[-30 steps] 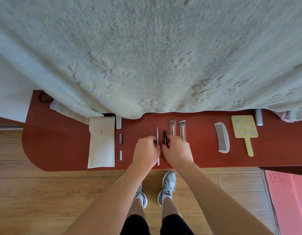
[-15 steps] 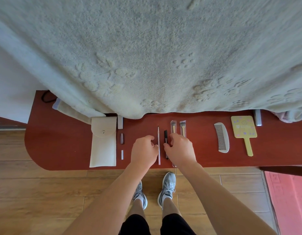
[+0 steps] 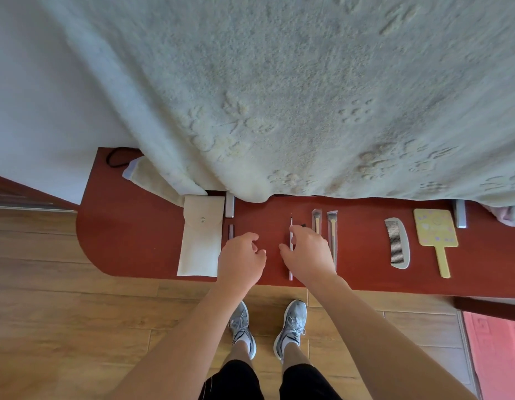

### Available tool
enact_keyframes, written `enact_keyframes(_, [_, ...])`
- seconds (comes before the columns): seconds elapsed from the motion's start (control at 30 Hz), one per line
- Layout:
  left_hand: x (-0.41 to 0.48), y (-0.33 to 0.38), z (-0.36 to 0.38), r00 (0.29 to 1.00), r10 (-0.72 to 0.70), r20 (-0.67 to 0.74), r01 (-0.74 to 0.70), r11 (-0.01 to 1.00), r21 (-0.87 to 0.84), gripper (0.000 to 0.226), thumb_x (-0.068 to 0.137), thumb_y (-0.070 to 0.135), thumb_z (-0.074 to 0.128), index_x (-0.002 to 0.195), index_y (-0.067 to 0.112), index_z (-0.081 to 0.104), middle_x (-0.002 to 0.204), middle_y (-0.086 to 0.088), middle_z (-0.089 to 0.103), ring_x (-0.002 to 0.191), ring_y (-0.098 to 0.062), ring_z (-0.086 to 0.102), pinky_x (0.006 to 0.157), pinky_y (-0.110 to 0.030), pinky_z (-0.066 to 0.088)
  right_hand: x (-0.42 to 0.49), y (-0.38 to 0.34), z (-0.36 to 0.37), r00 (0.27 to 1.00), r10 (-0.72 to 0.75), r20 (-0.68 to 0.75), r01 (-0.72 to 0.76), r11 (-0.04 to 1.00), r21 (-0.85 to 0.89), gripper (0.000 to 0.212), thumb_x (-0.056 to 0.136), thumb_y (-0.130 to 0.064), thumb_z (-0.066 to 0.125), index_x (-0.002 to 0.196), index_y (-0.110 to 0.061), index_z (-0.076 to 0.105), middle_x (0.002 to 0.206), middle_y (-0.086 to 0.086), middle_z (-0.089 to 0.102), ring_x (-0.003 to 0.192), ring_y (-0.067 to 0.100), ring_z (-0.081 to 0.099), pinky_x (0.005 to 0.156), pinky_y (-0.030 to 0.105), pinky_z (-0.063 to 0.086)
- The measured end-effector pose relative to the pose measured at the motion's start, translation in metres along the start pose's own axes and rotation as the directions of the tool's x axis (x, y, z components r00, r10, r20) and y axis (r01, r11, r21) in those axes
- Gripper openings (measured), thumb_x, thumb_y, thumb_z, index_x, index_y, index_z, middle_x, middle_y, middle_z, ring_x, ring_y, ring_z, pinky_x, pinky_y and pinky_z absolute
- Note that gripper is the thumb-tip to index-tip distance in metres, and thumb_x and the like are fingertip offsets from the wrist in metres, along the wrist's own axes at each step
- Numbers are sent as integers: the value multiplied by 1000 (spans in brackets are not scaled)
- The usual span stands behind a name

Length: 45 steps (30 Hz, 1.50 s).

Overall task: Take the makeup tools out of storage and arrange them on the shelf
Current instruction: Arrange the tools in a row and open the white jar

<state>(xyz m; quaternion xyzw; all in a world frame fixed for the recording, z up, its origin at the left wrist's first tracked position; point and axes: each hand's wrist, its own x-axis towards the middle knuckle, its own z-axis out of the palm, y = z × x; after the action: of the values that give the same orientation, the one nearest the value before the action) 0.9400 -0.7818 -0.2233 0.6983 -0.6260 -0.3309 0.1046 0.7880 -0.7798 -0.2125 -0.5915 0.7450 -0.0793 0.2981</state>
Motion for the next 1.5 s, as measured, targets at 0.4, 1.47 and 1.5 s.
enact_keyframes(0.4, [2,-52,-45,997,16,70,-20,997,70,46,89,37,67,132,29,57,106,14,57,90,-3,53,79,-19,43,15,-50,29,981,-164,103,167,986,-21,49,91,-34,62,137,-21,50,119,-1,60,101,16,60,86,31,53])
enact_keyframes(1.47, [11,-80,-51,930,310,197,-352,906,237,45,84,37,74,125,24,61,115,6,53,106,-13,49,91,-24,43,50,-74,58,932,-240,273,280,953,-119,56,89,-34,63,141,-26,45,126,-3,50,111,21,56,89,33,49])
enact_keyframes(1.5, [11,-80,-51,931,309,196,-351,906,237,45,84,37,74,125,25,62,115,7,53,106,-13,49,91,-24,43,51,-74,58,932,-240,271,279,953,-116,55,89,-34,63,141,-26,45,126,-3,51,111,21,57,89,33,49])
